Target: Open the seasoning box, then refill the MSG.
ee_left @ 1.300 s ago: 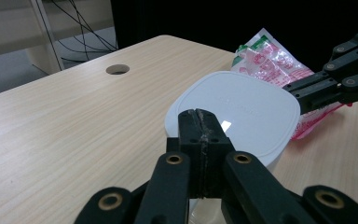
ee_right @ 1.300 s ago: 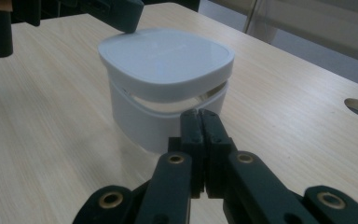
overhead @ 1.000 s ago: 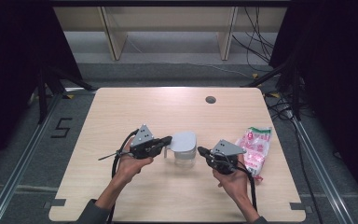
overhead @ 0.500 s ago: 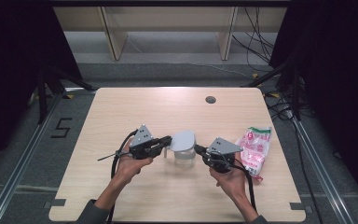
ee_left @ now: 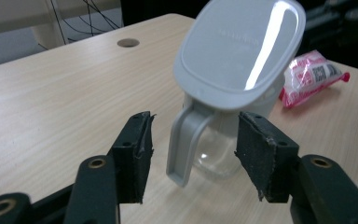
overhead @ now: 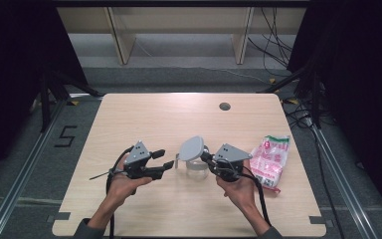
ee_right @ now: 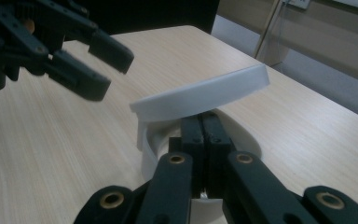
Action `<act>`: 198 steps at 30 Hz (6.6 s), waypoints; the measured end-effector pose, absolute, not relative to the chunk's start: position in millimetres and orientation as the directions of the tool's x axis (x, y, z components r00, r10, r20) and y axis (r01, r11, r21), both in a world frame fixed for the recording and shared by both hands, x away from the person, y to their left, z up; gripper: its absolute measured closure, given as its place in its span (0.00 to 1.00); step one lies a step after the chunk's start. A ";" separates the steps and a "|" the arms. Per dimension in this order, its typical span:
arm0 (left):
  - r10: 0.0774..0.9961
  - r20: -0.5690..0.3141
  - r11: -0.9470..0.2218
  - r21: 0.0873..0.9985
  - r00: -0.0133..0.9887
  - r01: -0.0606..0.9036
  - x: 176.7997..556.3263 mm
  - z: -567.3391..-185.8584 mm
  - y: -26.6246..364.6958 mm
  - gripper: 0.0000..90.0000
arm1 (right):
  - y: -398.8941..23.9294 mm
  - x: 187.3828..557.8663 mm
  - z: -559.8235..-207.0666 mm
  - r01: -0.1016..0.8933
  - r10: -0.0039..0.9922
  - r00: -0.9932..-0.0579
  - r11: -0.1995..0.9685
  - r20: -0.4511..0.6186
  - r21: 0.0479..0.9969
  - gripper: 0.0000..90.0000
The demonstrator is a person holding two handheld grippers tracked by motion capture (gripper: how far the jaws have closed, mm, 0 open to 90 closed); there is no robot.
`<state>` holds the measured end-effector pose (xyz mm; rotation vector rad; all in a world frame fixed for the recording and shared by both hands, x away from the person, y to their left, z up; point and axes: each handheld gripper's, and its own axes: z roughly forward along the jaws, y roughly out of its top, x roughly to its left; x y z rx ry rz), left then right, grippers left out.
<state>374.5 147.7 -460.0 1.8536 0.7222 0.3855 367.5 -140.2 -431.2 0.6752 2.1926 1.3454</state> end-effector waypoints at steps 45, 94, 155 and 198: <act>0.669 -0.083 -0.282 0.891 0.738 0.356 355.7 -489.8 151.7 0.33 | -240.1 349.8 -438.5 0.237 0.779 -0.610 0.352 -0.144 0.905 0.60; 0.647 -0.081 -0.294 0.891 0.759 0.346 345.7 -487.7 145.4 0.29 | -347.0 356.5 -477.0 0.488 0.962 -0.270 0.116 0.023 0.865 0.28; 0.643 -0.103 -0.301 0.877 0.759 0.374 343.8 -494.3 138.4 0.30 | -348.8 411.7 -504.4 0.622 0.932 -0.291 0.011 0.218 0.783 0.97; 0.595 -0.123 -0.301 0.882 0.794 0.362 333.4 -500.2 113.6 0.31 | -291.3 367.7 -419.7 0.277 0.807 -0.587 0.129 0.062 0.952 1.00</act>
